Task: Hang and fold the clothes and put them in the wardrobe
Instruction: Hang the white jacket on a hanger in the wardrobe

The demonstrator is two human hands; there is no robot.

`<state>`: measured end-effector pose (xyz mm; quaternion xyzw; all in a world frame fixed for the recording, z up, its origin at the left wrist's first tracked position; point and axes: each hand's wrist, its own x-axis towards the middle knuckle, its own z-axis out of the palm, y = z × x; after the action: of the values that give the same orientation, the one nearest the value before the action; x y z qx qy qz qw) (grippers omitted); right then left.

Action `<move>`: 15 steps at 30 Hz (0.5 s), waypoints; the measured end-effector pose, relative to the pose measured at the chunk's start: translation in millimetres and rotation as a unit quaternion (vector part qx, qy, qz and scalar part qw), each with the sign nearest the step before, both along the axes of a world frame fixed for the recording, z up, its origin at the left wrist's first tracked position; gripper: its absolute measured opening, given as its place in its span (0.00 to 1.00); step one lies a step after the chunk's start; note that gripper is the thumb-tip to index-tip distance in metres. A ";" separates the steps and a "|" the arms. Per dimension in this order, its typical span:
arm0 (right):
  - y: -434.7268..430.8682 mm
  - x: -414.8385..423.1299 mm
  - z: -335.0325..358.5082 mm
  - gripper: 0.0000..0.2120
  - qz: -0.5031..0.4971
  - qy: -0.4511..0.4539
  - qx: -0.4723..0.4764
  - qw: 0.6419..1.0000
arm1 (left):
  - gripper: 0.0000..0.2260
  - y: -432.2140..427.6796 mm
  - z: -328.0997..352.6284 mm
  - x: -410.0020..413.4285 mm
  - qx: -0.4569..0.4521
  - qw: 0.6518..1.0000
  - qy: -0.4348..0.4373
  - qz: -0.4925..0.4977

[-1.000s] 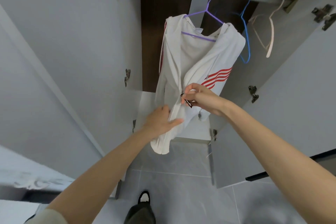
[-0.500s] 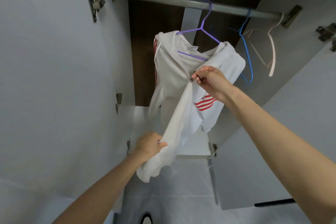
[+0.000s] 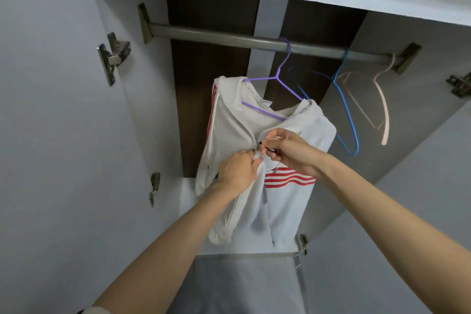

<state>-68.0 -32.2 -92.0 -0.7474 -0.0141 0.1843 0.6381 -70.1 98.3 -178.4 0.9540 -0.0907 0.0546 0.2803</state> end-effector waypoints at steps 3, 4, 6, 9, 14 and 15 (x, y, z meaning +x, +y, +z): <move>-9.8 20.8 -4.3 0.13 -0.048 -0.005 0.019 0.999 | 0.16 1.4 -17.8 16.9 0.014 0.999 0.036 0.000; -12.3 30.9 -3.5 0.14 -0.057 -0.007 0.029 0.998 | 0.19 3.7 -24.4 22.0 0.022 0.998 0.050 0.011; -16.8 55.8 2.1 0.16 -0.064 -0.013 0.046 0.997 | 0.22 8.5 -36.9 32.5 0.030 0.997 0.068 0.032; -23.2 95.6 12.5 0.16 -0.063 -0.019 0.067 0.996 | 0.23 12.0 -54.3 48.0 0.040 0.994 0.092 0.047; -28.0 134.2 6.5 0.15 -0.012 -0.041 0.002 0.999 | 0.21 -0.1 -86.3 69.5 0.030 0.985 0.159 0.061; -31.1 137.2 2.8 0.13 0.009 -0.048 -0.035 0.998 | 0.21 -2.1 -92.5 72.6 0.042 0.982 0.177 0.054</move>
<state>69.3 -63.3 -89.2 -0.7771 -0.0451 0.1545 0.6084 2.5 96.2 -270.9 0.9631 0.0102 -0.1037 0.2481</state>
